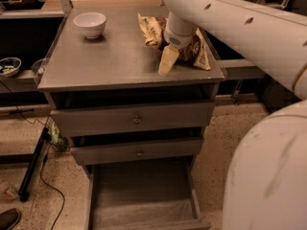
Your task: Pick brown chip bag from bottom drawer and place on counter
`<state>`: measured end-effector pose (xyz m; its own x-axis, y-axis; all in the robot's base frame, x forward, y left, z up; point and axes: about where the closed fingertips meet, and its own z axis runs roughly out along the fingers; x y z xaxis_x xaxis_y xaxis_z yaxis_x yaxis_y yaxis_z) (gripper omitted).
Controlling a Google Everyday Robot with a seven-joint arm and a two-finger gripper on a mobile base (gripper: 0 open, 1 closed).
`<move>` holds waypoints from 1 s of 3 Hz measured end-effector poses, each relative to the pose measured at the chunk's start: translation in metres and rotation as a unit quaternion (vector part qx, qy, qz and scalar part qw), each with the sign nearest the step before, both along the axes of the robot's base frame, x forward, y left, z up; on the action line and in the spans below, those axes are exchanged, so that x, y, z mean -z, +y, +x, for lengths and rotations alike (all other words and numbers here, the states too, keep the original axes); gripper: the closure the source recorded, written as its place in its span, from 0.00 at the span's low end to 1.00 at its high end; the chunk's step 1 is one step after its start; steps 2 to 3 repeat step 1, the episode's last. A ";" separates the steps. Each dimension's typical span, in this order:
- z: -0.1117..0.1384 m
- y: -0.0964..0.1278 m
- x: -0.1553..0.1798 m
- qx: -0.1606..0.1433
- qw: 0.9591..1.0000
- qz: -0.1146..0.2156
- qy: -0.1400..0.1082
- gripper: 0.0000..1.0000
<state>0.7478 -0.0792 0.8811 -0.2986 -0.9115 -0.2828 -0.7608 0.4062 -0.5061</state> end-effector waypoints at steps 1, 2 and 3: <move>0.000 0.000 0.000 0.000 1.000 0.000 0.000 0.00; 0.000 0.000 0.000 0.000 1.000 0.000 0.000 0.00; 0.000 0.000 0.000 0.000 1.000 0.000 0.000 0.00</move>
Offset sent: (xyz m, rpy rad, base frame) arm 0.0000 0.0000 0.0000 0.0000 0.0000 0.0000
